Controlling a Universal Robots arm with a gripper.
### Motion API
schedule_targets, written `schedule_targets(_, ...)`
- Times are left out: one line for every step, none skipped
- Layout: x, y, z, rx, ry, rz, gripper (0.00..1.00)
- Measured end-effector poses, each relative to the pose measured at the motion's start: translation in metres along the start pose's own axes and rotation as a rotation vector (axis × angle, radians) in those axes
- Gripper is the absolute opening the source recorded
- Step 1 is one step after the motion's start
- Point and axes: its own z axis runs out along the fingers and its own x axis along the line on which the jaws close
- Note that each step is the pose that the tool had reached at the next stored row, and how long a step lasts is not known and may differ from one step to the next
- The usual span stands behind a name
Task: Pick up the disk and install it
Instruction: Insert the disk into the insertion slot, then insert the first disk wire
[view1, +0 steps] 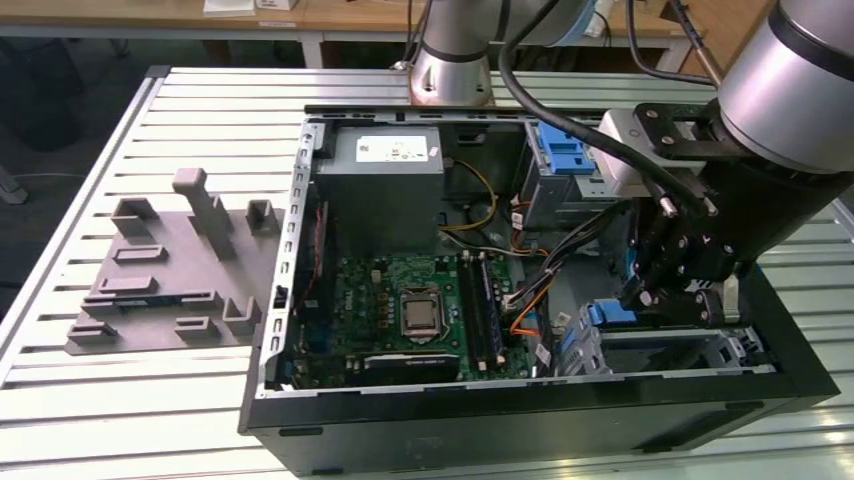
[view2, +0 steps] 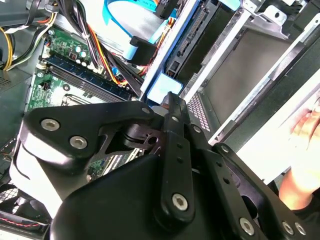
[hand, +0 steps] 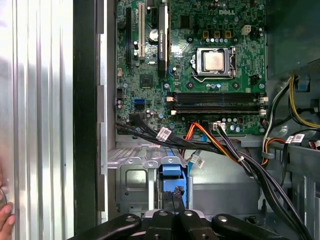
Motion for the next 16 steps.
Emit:
schedule_targets(0.0,0.0,0.0,0.0,0.0001,0.0,0.11)
schedule_targets(0.0,0.0,0.0,0.0,0.0004,0.0,0.11)
schedule_targets(0.0,0.0,0.0,0.0,0.0007,0.0,0.11)
schedule_targets(0.0,0.0,0.0,0.0,0.0007,0.0,0.11)
schedule_targets(0.0,0.0,0.0,0.0,0.0008,0.0,0.11)
schedule_targets(0.0,0.0,0.0,0.0,0.0008,0.0,0.11)
schedule_targets(0.0,0.0,0.0,0.0,0.0008,0.0,0.11)
schedule_targets(0.0,0.0,0.0,0.0,0.0009,0.0,0.11)
schedule_targets(0.0,0.0,0.0,0.0,0.0009,0.0,0.11)
schedule_targets(0.0,0.0,0.0,0.0,0.0009,0.0,0.11)
schedule_targets(0.0,-0.0002,0.0,0.0,0.0009,0.0,0.11)
schedule_targets(-0.0001,-0.0006,0.0,0.0,0.001,0.0,0.11)
schedule_targets(-0.0001,-0.0011,-0.0001,0.0,0.001,0.0,0.11)
schedule_targets(-0.0001,-0.0019,-0.0001,0.0001,0.001,0.0,0.11)
schedule_targets(-0.0001,-0.003,0.0,0.0,0.0009,0.0,0.11)
schedule_targets(-0.0001,-0.0047,0.0,0.0,0.0009,0.0,0.11)
